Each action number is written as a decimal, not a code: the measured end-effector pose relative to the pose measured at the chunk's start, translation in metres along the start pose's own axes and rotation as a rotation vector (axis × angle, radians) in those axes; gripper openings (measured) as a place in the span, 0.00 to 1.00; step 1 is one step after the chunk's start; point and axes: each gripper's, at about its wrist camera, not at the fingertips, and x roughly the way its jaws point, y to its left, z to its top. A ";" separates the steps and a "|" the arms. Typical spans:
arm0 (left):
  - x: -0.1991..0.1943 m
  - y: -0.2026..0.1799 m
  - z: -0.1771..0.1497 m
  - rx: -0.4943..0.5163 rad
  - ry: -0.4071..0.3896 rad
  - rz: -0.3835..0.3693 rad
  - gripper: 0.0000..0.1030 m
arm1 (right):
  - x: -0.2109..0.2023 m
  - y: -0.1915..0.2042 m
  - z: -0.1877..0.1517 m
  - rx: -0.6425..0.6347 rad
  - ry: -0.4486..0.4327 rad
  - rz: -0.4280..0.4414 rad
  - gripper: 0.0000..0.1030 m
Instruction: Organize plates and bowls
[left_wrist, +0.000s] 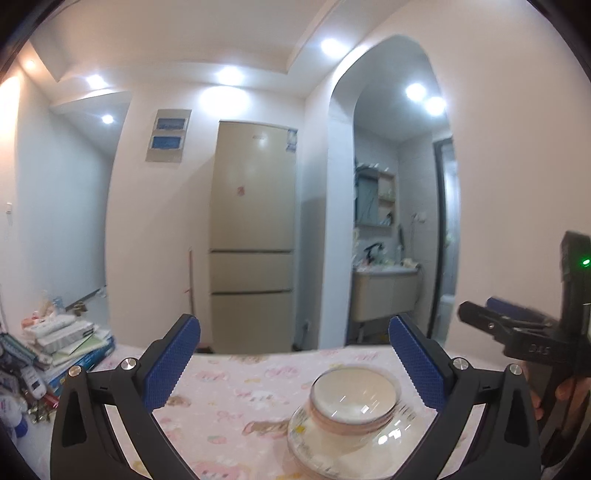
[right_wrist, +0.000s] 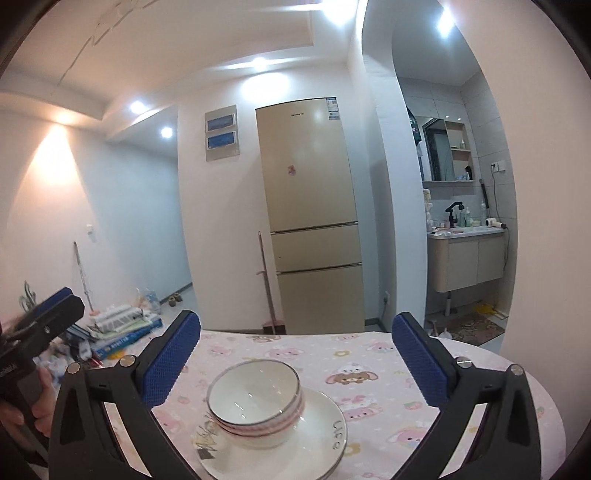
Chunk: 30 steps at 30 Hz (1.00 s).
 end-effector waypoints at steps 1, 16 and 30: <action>0.003 0.001 -0.008 0.003 0.013 0.014 1.00 | 0.004 0.003 -0.009 -0.019 -0.004 -0.007 1.00; 0.040 0.019 -0.087 -0.006 0.123 0.026 1.00 | 0.027 -0.006 -0.080 -0.079 0.079 -0.059 1.00; 0.050 0.011 -0.103 -0.001 0.216 0.039 1.00 | 0.039 -0.026 -0.095 -0.012 0.149 -0.118 1.00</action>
